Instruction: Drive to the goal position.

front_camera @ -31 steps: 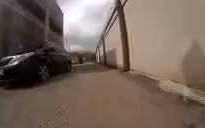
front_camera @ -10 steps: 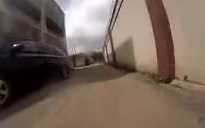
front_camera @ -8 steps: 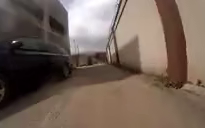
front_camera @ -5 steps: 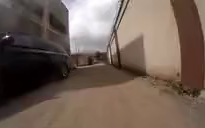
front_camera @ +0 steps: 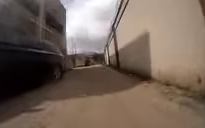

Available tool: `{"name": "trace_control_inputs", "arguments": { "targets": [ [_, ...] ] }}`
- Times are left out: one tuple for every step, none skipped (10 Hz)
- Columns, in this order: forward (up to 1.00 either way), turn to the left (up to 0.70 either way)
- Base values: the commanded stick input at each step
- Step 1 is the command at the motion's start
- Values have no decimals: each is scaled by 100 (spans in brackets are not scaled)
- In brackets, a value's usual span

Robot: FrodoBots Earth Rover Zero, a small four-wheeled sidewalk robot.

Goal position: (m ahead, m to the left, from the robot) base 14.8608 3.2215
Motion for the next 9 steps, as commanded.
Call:
{"name": "trace_control_inputs", "arguments": {
  "targets": [
    [100,0],
    [100,0],
    [100,0],
    [100,0],
    [100,0],
    [100,0],
    [100,0],
    [100,0],
    [100,0]
  ]
}}
